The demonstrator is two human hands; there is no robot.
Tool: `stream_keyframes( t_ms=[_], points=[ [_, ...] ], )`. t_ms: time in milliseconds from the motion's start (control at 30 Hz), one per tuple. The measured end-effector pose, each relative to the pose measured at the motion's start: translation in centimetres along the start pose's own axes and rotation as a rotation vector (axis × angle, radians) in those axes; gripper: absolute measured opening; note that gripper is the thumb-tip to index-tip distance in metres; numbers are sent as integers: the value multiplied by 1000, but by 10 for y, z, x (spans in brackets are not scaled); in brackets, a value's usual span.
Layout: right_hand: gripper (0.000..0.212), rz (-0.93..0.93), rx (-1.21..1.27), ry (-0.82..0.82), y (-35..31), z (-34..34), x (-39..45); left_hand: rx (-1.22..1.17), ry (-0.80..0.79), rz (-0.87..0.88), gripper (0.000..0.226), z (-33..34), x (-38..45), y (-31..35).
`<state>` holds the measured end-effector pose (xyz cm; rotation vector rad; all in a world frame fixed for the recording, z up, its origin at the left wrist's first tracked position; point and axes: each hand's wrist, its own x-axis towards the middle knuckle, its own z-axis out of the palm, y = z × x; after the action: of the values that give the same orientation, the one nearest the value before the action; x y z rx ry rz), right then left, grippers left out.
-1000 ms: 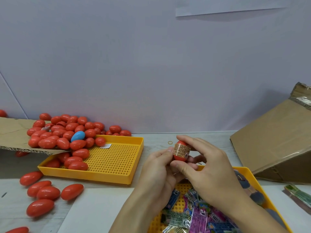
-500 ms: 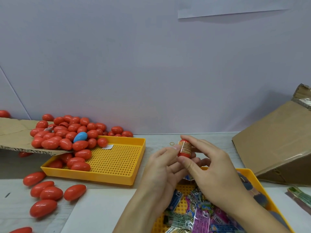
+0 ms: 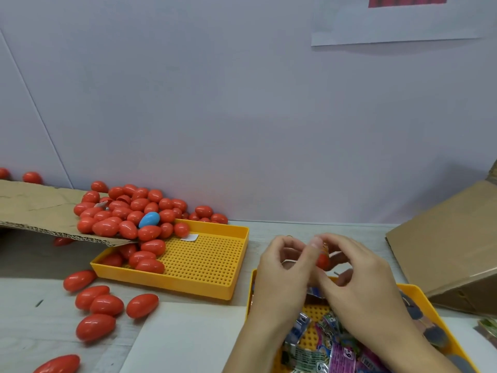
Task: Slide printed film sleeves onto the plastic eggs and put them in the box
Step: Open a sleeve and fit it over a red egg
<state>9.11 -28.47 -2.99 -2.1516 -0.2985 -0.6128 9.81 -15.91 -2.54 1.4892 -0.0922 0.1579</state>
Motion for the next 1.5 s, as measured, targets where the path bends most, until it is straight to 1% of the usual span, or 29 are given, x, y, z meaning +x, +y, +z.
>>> stream_keyframes(
  t_ms=[100, 167, 233, 300, 367, 533, 633, 700, 767, 833, 933, 967, 1000, 1067, 1100, 1133, 1233, 1300, 1333, 1433, 1500],
  points=[
    [29, 174, 134, -13, 1, 0, 0, -90, 87, -39, 24, -3, 3, 6],
    [27, 330, 260, -100, -4, -3, 1, -97, 160, -39, 21, -7, 5, 9],
    [25, 518, 456, -206, -13, -4, 3, -101, 209, -19, 18, -10, 5, 11],
    [21, 670, 623, -276, -20, -4, 4, -116, 245, -5, 18, -13, 5, 11],
    [23, 743, 672, -306, -28, -1, 3, -119, 274, -4, 20, -16, 6, 11],
    [23, 864, 800, -248, -42, 2, -2, -108, 302, 2, 22, -19, 7, 10],
    [27, 930, 837, -226, -40, 3, -4, -82, 305, 16, 23, -18, 6, 11],
    [30, 939, 852, -216, -36, -5, 0, -67, 301, 14, 24, -17, 6, 10],
    [27, 887, 921, -142, -32, -26, 13, -59, 291, 7, 24, -18, 6, 9],
    [27, 799, 1029, 57, -26, -61, 39, -58, 287, 4, 24, -18, 7, 9],
    [36, 703, 1113, 375, -19, -126, 81, -70, 281, -2, 24, -19, 8, 8],
    [39, 688, 1141, 431, -14, -144, 88, -80, 273, -8, 24, -18, 9, 8],
    [46, 688, 1160, 445, -8, -157, 92, -94, 265, -17, 24, -17, 9, 8],
    [65, 725, 1119, 372, 3, -155, 88, -113, 255, -29, 25, -18, 8, 7],
    [69, 745, 1080, 318, 6, -144, 81, -113, 247, -29, 25, -18, 8, 7],
    [65, 758, 1031, 264, 7, -130, 71, -111, 240, -30, 25, -18, 9, 7],
    [31, 739, 832, 35, 1, -82, 42, -127, 236, -35, 25, -17, 9, 7],
    [17, 684, 702, -118, -9, -53, 27, -141, 240, -30, 25, -17, 8, 9],
    [16, 653, 642, -178, -15, -39, 21, -141, 244, -29, 25, -17, 8, 9],
    [29, 536, 452, -369, -33, -7, 6, -151, 247, -34, 22, -15, 7, 12],
    [30, 430, 281, -472, -40, 3, -2, -120, 255, -30, 23, -15, 8, 14]
  ],
)
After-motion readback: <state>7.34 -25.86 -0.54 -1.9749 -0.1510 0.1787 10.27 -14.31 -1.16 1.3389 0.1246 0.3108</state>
